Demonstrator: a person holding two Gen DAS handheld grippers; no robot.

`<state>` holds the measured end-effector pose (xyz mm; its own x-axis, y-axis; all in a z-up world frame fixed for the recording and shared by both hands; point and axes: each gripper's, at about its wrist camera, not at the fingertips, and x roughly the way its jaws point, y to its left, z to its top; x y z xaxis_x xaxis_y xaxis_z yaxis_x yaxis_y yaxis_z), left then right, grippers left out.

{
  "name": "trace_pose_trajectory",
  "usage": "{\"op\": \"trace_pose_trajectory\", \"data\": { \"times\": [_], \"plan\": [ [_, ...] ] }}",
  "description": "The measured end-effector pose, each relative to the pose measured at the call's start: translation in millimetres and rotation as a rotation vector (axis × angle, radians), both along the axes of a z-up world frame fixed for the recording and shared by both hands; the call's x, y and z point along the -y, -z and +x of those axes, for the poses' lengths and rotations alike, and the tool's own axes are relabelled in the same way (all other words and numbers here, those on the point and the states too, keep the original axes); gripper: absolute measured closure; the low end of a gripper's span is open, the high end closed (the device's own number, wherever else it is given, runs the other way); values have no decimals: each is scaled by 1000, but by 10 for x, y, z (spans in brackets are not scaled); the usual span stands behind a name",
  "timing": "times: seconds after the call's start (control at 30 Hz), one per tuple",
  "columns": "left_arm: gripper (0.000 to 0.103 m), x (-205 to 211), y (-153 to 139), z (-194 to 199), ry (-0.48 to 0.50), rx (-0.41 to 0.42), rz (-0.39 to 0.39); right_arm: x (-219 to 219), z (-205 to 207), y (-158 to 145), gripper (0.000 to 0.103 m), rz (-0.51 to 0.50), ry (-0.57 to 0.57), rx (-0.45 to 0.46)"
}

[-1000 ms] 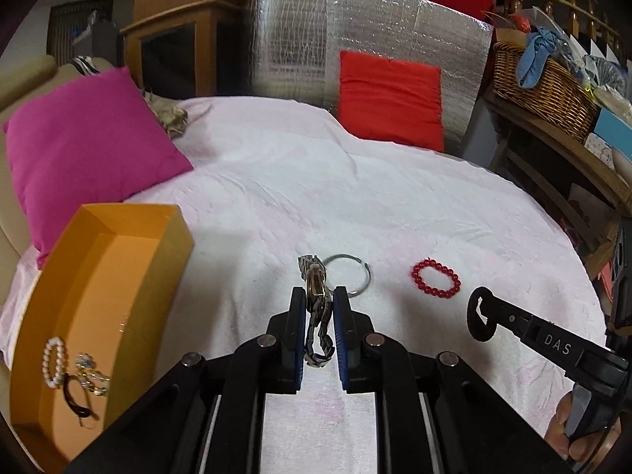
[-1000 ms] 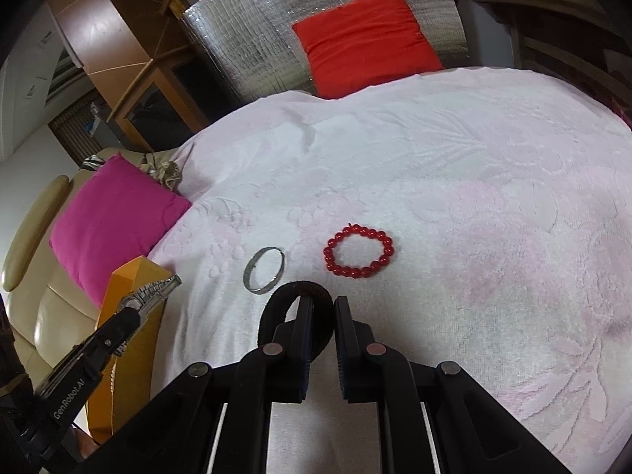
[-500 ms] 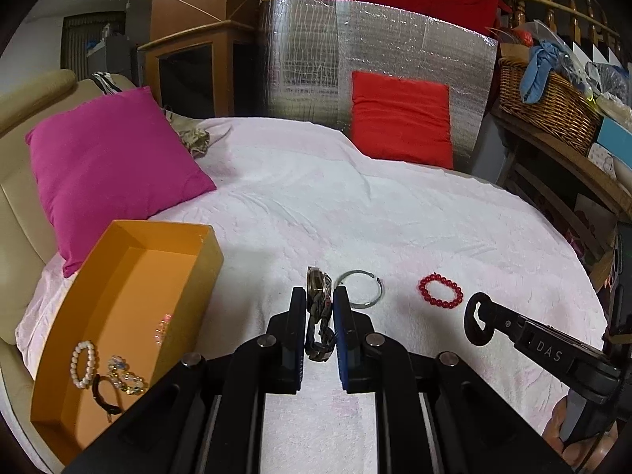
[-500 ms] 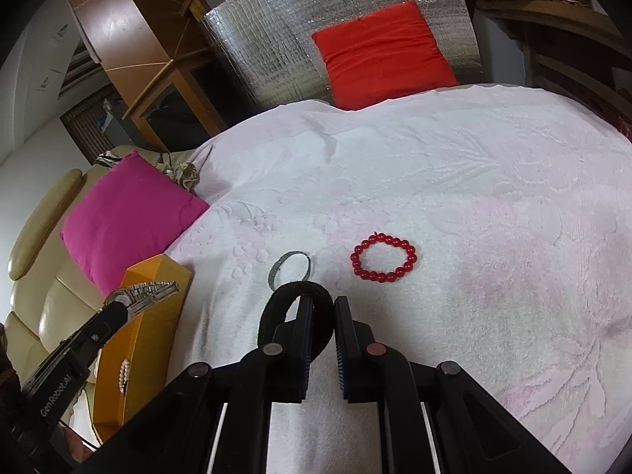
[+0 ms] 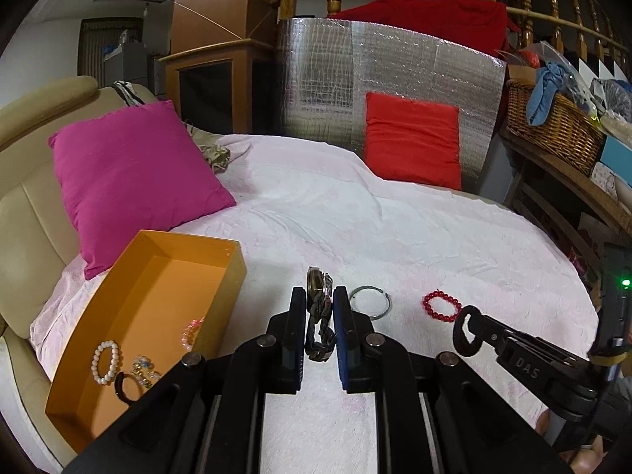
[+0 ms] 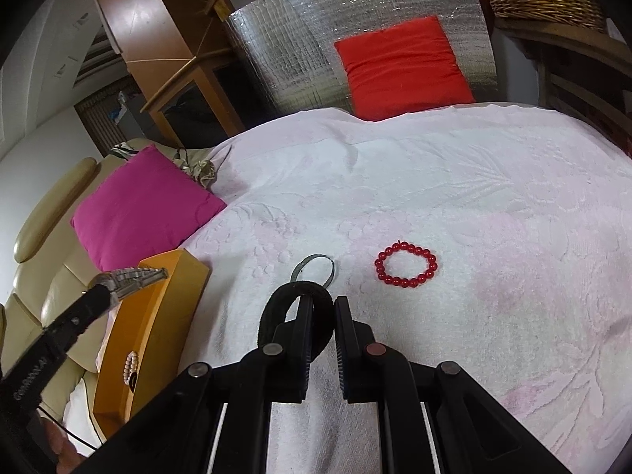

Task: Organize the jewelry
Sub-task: 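Carry the wristwatch and black ring into the orange box and open both tools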

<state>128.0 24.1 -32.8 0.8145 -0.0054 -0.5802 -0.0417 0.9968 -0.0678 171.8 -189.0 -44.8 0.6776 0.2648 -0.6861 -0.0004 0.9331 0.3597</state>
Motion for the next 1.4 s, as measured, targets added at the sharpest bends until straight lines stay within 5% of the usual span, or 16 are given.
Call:
{"op": "trace_pose_trajectory", "data": {
  "times": [0.4, 0.7, 1.0, 1.4],
  "plan": [
    [89, -641, -614, -482, -79, 107, -48, -436, 32, -44, 91, 51, -90, 3],
    [89, -1543, -840, -680, -198, 152, -11, -1357, 236, -299, 91, 71, -246, 5],
    [89, -2344, -322, -226, -266, -8, 47, -2469, 579, -358, 91, 53, -415, -24],
    [89, -2640, 820, 576, -218, -329, 16, -2936, 1072, 425, 88, -9, -451, -208]
  ]
}}
